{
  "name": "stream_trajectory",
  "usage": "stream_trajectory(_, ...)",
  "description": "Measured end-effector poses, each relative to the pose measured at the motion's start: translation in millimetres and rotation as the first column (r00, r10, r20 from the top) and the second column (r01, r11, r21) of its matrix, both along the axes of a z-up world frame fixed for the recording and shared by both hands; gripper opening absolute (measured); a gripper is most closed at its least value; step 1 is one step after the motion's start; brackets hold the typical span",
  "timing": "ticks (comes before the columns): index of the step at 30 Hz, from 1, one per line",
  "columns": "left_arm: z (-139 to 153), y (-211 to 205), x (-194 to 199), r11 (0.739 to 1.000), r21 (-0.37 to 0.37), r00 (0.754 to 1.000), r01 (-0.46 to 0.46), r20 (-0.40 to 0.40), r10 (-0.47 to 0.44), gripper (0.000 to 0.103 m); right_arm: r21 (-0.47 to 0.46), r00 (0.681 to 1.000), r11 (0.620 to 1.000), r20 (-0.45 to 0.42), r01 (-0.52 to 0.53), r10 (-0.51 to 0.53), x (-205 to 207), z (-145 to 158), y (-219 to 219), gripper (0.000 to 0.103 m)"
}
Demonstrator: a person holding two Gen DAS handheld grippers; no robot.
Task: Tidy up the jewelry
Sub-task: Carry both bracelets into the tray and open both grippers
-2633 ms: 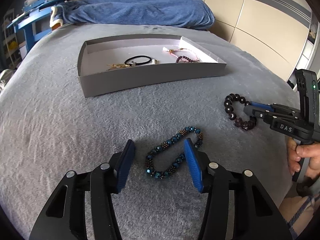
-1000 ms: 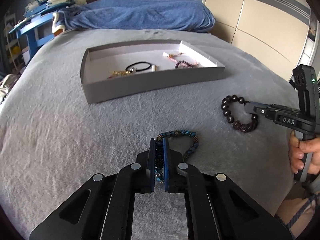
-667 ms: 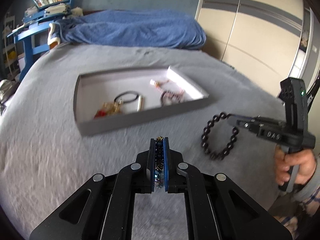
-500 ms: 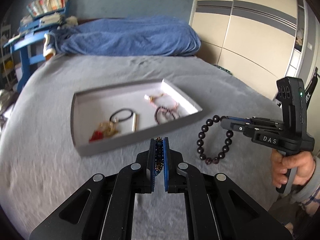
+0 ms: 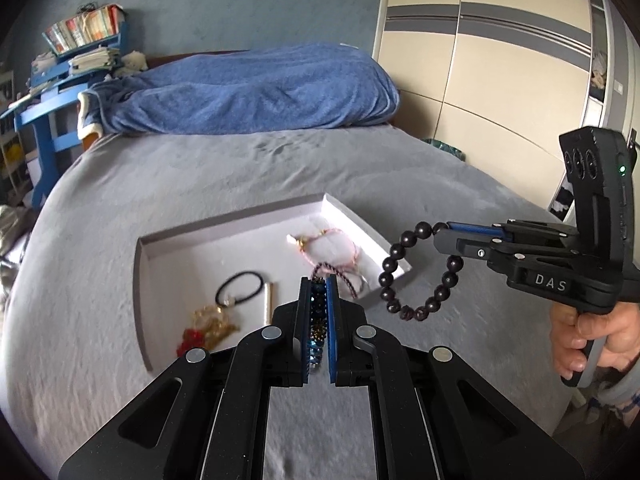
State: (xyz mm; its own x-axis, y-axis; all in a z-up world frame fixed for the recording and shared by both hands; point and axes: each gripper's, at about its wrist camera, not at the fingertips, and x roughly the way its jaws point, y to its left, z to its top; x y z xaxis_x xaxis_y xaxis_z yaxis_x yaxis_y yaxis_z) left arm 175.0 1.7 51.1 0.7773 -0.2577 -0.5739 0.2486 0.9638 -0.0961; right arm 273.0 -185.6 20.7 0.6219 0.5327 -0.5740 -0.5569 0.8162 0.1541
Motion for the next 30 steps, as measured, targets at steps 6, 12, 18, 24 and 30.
stream_trajectory(6,4.8,-0.3,26.5,1.0,0.004,1.0,-0.012,0.005,0.012,0.007,-0.026,1.0,0.999,0.012,-0.021,0.021,19.6,3.9,24.2,0.014)
stream_trajectory(12,0.2,4.5,55.9,0.999,0.0,0.999,-0.048,-0.017,0.048,0.007,0.048,0.999,0.998,-0.029,-0.032,0.033,51.4,5.3,47.2,0.014)
stream_trajectory(18,-11.7,7.8,81.0,0.995,0.008,0.994,-0.101,-0.046,0.102,0.007,0.155,0.989,0.988,-0.142,-0.008,0.031,87.6,-13.1,63.1,0.014)
stream_trajectory(24,-39.5,4.5,100.6,0.99,0.048,0.986,-0.132,-0.094,0.136,0.007,0.12,0.974,0.992,-0.225,0.049,-0.021,109.1,-51.8,59.0,0.014)
stream_trajectory(30,-61.6,5.1,107.3,0.978,0.123,0.976,-0.169,-0.118,0.184,0.007,-0.043,0.982,0.995,-0.163,0.086,-0.092,105.7,-69.3,52.0,0.014)
